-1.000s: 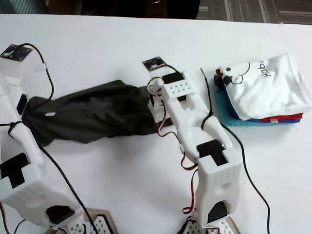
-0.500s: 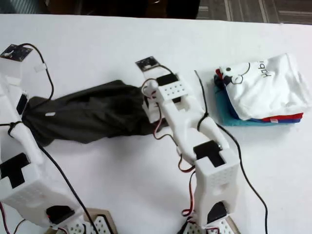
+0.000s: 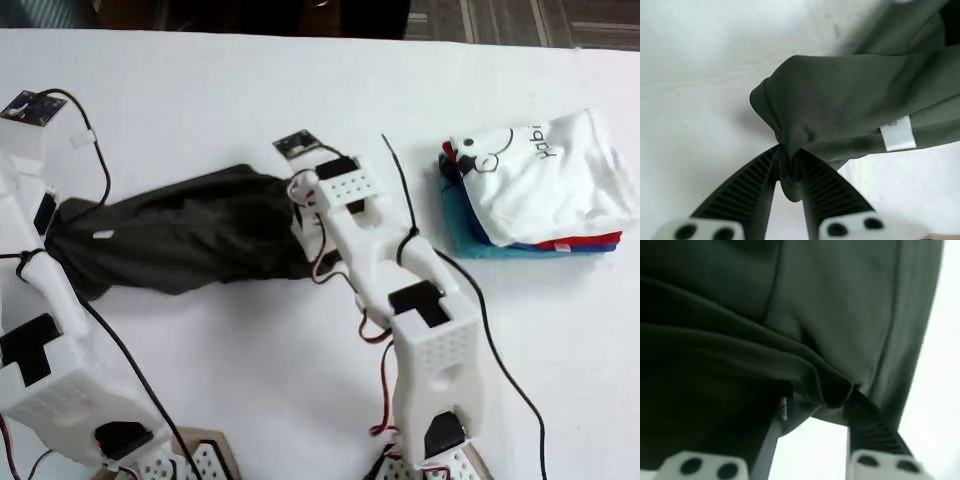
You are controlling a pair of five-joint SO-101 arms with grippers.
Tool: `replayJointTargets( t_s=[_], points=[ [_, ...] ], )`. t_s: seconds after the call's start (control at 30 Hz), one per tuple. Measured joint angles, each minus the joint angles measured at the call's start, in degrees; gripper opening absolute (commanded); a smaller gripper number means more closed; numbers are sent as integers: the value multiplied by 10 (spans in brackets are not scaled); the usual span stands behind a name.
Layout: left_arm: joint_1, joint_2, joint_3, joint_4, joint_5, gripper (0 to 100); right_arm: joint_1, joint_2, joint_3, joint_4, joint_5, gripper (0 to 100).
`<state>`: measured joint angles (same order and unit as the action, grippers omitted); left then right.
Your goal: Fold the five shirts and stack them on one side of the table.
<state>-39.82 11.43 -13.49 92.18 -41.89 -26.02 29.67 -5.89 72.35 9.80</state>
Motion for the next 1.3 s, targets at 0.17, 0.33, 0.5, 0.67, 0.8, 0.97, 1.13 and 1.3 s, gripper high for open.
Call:
replayJointTargets(
  t_s=[0.17, 0.33, 0.5, 0.67, 0.8, 0.97, 1.13, 1.3],
  points=[
    [0, 0, 0, 0, 0, 28, 8, 2, -27, 1, 3, 50],
    [0, 0, 0, 0, 0, 28, 13, 2, -54, 26, 4, 19],
    [0, 0, 0, 0, 0, 28, 11, 2, -93, 70, 4, 19],
    [0, 0, 0, 0, 0, 28, 19, 2, -148, 99, 9, 19],
    [1, 0, 0, 0, 0, 30, 36, -10, -193, 123, 62, 19],
    [25, 0, -5, 6, 0, 30, 79, -102, -210, 135, 107, 19],
    [68, 0, -92, 64, 0, 30, 117, -191, -213, 135, 150, 19],
    [89, 0, -203, 90, 0, 31, 151, -256, -255, 135, 176, 19]
  ],
)
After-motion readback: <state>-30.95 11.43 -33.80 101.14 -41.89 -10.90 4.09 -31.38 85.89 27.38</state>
